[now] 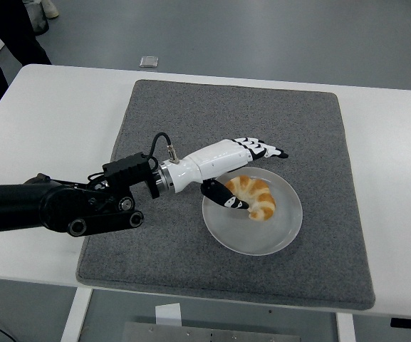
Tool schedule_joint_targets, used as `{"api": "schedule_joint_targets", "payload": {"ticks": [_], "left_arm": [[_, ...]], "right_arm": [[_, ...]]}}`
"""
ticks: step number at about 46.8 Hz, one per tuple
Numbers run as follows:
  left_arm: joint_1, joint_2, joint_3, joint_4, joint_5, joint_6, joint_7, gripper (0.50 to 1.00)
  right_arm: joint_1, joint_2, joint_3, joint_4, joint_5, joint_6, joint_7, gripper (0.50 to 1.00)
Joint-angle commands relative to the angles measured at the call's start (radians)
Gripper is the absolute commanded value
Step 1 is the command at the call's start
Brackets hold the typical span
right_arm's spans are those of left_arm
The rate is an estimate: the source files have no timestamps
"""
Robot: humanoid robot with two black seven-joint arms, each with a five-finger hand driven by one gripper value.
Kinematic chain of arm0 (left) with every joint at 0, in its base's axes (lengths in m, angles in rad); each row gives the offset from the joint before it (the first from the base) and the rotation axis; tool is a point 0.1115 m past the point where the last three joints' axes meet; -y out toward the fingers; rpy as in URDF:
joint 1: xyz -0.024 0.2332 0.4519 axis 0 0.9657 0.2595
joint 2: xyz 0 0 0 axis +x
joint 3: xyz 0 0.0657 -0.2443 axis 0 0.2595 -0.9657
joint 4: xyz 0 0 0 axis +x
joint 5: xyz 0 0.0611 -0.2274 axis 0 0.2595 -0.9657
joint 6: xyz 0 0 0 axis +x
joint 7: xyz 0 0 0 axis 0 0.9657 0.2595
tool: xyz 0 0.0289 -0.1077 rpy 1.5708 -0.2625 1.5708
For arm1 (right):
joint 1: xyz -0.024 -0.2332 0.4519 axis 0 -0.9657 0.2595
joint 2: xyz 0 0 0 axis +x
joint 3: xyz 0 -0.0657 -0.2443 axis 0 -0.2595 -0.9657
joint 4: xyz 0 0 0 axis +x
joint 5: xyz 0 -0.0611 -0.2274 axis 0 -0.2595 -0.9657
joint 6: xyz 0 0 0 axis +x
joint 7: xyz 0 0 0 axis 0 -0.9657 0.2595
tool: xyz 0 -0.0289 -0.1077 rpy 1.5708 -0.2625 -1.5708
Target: Place the bread on the plate
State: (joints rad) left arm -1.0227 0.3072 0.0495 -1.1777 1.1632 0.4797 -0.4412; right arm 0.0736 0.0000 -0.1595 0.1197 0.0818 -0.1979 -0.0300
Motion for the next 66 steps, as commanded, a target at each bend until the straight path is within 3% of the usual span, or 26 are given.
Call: {"api": "schedule_joint_targets", "payload": {"ticks": [1, 8, 16, 25, 39, 49, 66], "left_arm": [[-0.004, 0.007, -0.033, -0.013, -0.045, -0.029, 0.002, 0.99], [-0.01, 0.029, -0.123, -0.031, -0.169, -0.14, 0.007, 0.99], [-0.01, 0.065, -0.273, -0.033, -0.293, -0.317, 0.012, 0.99], [-0.025, 0.107, -0.417, -0.011, -0.54, -0.493, 0.025, 0.99], [-0.114, 0.124, -0.444, 0.174, -0.893, -0.595, 0.075, 0.99], [-0.128, 0.119, -0.444, 0.323, -1.149, -0.674, 0.139, 0.99], [-0.097, 0.108, -0.468, 0.444, -1.295, -0.77, 0.145, 0.99]], "right_arm": [[0.0, 0.0, 0.0, 0.0, -0.001, 0.0, 0.001, 0.952], [0.0, 0.0, 0.0, 0.0, -0.001, 0.0, 0.001, 0.952], [0.0, 0.0, 0.0, 0.0, -0.001, 0.0, 0.001, 0.952], [0.0, 0.0, 0.0, 0.0, -0.001, 0.0, -0.001, 0.952], [0.002, 0.0, 0.0, 0.0, -0.001, 0.0, -0.001, 0.952], [0.002, 0.0, -0.002, 0.0, -0.001, 0.0, -0.001, 0.952], [0.002, 0.0, -0.002, 0.0, -0.001, 0.0, -0.001, 0.952]]}}
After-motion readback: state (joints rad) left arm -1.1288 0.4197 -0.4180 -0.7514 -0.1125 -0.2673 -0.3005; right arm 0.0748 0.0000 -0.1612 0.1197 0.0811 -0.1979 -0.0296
